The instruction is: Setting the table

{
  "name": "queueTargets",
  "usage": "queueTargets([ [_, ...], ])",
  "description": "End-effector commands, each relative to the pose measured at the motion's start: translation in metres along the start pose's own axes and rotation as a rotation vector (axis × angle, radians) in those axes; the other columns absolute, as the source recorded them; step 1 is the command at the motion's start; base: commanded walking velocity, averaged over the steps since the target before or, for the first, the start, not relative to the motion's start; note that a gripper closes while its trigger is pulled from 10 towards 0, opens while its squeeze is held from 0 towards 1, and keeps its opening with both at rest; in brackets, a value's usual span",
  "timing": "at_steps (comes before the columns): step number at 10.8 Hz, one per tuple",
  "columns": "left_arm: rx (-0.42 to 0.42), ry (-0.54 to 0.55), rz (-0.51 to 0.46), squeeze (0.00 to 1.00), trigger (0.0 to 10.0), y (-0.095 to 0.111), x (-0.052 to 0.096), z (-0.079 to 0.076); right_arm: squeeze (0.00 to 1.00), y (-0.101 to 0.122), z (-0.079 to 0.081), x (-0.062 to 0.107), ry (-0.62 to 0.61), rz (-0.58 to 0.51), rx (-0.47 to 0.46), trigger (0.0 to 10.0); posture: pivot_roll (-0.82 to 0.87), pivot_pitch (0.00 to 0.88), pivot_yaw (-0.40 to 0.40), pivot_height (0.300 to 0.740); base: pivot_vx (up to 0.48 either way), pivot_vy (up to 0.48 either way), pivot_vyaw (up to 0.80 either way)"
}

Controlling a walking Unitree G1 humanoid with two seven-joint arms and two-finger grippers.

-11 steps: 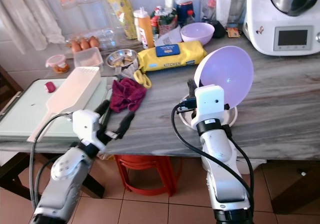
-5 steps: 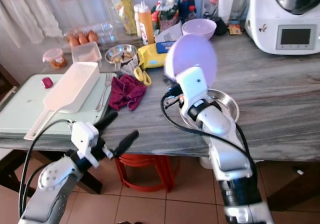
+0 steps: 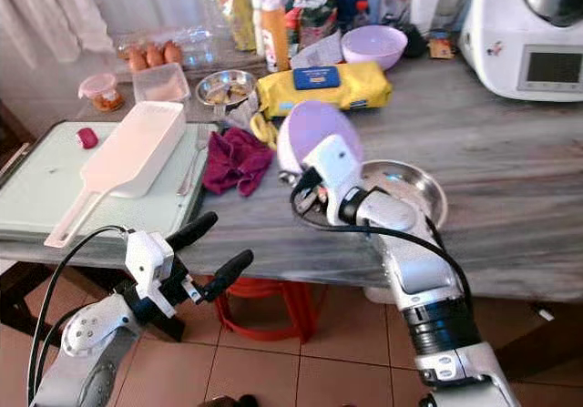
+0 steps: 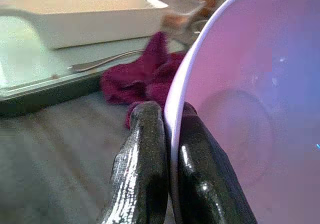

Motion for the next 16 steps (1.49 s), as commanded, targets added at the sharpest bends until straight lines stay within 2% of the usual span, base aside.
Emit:
queueTargets([
  [1, -0.002, 0.004, 0.018, 0.0, 10.0, -0.005, 0.005, 0.002, 0.0, 0.007, 0.004, -0.004, 0.044, -0.017, 0.021, 10.0, -0.06, 0.142, 0.096, 0.74, 0.0, 0.0, 0.0],
  [4, 0.01, -0.007, 0.028, 0.0, 10.0, -0.012, 0.005, 0.002, 0.0, -0.002, 0.007, -0.002, 0.106, 0.03, 0.018, 10.0, -0.06, 0.144, 0.1, 0.74, 0.0, 0.0, 0.0],
  [5, 0.011, -0.008, 0.03, 0.0, 10.0, -0.013, 0.005, 0.002, 0.11, -0.003, 0.007, -0.001, 0.11, 0.039, 0.031, 10.0, -0.06, 0.146, 0.101, 0.74, 0.0, 0.0, 0.0],
  [6, 0.013, -0.007, 0.035, 0.0, 10.0, -0.016, 0.005, 0.003, 0.14, -0.006, 0.008, -0.001, 0.114, 0.054, 0.031, 10.0, -0.06, 0.146, 0.102, 0.74, 0.0, 0.0, 0.0],
  [7, 0.017, -0.008, 0.04, 0.0, 10.0, -0.018, 0.005, 0.003, 0.74, -0.008, 0.007, -0.001, 0.106, 0.06, 0.026, 10.0, -0.06, 0.145, 0.103, 0.74, 0.0, 0.0, 0.0],
  [8, 0.02, -0.007, 0.044, 0.0, 10.0, -0.02, 0.005, 0.004, 1.0, -0.009, 0.007, -0.001, 0.104, 0.061, 0.026, 10.0, -0.06, 0.144, 0.104, 0.74, 0.0, 0.0, 0.0],
  [11, 0.022, 0.001, 0.059, 0.0, 10.0, -0.028, 0.007, 0.008, 1.0, -0.007, 0.004, -0.002, 0.085, 0.051, 0.034, 10.0, -0.06, 0.141, 0.108, 0.74, 0.0, 0.0, 0.0],
  [14, 0.017, 0.007, 0.072, 0.0, 10.0, -0.032, 0.009, 0.012, 1.0, 0.013, -0.004, -0.004, 0.03, -0.043, 0.068, 10.0, -0.06, 0.135, 0.116, 0.74, 0.0, 0.0, 0.0],
  [16, 0.012, 0.004, 0.077, 0.0, 10.0, -0.033, 0.008, 0.013, 1.0, 0.034, -0.011, -0.002, -0.05, -0.118, 0.105, 10.0, -0.06, 0.129, 0.12, 0.74, 0.0, 0.0, 0.0],
])
Point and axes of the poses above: a point about 5 cm out from each wrist's last joint towards the gripper, its own x axis pointing back from the gripper into the wrist, its own y axis along the axis of the wrist's last joint, z = x × y, the point moved 4 cm from there along -x, pointing out of the wrist towards the gripper, and after that the axes turned 7 degrees about x, right-handed, at the moved point
